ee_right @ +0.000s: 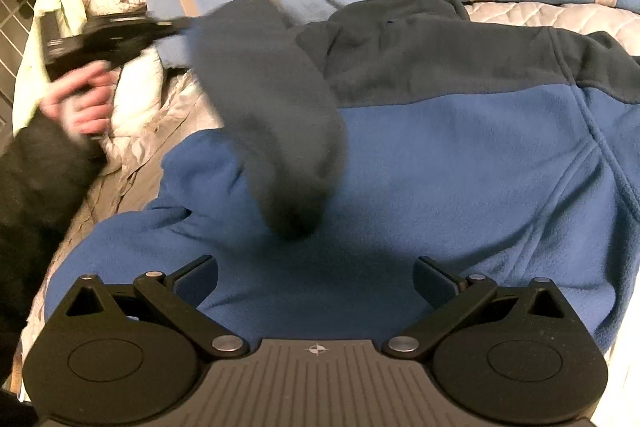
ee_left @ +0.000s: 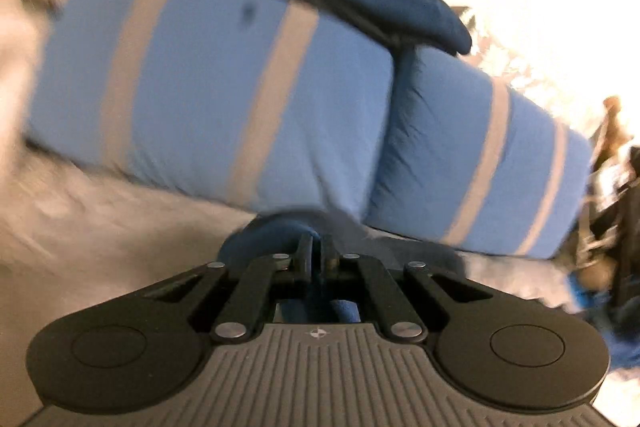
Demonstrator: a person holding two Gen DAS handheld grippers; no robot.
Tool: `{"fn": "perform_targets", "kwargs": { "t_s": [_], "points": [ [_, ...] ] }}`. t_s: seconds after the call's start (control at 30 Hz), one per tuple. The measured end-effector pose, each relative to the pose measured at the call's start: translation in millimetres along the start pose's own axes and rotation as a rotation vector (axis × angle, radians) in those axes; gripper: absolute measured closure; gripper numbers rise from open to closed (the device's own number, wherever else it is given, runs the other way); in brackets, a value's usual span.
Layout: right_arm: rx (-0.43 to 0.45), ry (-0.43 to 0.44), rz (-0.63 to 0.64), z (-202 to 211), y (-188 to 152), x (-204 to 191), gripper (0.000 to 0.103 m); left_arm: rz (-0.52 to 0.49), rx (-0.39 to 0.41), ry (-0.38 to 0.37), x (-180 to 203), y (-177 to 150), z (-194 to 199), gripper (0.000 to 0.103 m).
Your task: Fold clothes
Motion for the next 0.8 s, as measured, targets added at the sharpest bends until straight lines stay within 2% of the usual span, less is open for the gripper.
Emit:
{"fn": "perform_targets", "kwargs": {
  "t_s": [0.1,0.13,0.23,0.27,0.3,0.37,0.43,0.47,0.53,0.7,0.8],
  "points": [
    [0.002,-0.002,0.000,-0.2,-0.7,-1.3,0.000,-0.123,0.013,0.239,17.9,9.2,41.0,0.099],
    [0.003,-0.005,0.000,-0.7,-0.5,-1.5,0.000,-0.158,0.003,0.268,23.1,9.5,47.6,0.098],
    [0.002,-0.018,0.006,-1.7,-0.9,-3.7,0.000,-0.262,-0.124,0.200,29.6,1.7,43.4,0.086],
    [0.002,-0.020,0.008,-1.5,-1.2,-4.3,0.000,-0.268,-0.158,0.174,27.1,-2.2,42.2,0.075],
    [0.002,-0.023,0.010,-1.4,-1.5,-4.9,0.000,-0.245,-0.179,0.151,20.5,-6.9,42.6,0.067],
    [0.009,-0.019,0.004,0.1,-1.9,-4.4,0.000,-0.175,-0.191,0.133,5.7,-13.1,46.6,0.065],
    [0.020,-0.007,-0.005,2.5,-2.6,-3.2,0.000,-0.083,-0.179,0.128,-16.3,-17.0,54.4,0.057],
    [0.022,-0.004,-0.008,3.0,-2.6,-2.6,0.000,-0.031,-0.174,0.134,-30.0,-18.6,60.0,0.048],
    [0.027,0.001,-0.013,3.6,-2.5,-1.6,0.000,0.053,-0.166,0.153,-55.7,-22.6,68.4,0.038],
    [0.022,-0.008,-0.006,2.1,-1.1,-2.7,0.000,0.156,-0.197,0.266,-114.9,-53.1,78.2,0.038],
    [0.022,-0.006,-0.008,2.5,-1.5,-1.6,0.000,0.247,-0.252,0.267,-145.2,-83.0,71.3,0.038]
  ]
}}
Point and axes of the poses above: each gripper's, at about its wrist camera, not at the fingertips, and z roughly against the way its jaws point, x to its right, y to its top, the point moved 2 cm from there along -z, roughly the way its jaws point, and after that the axes turned 7 degrees about -z, right-handed, at the moved point
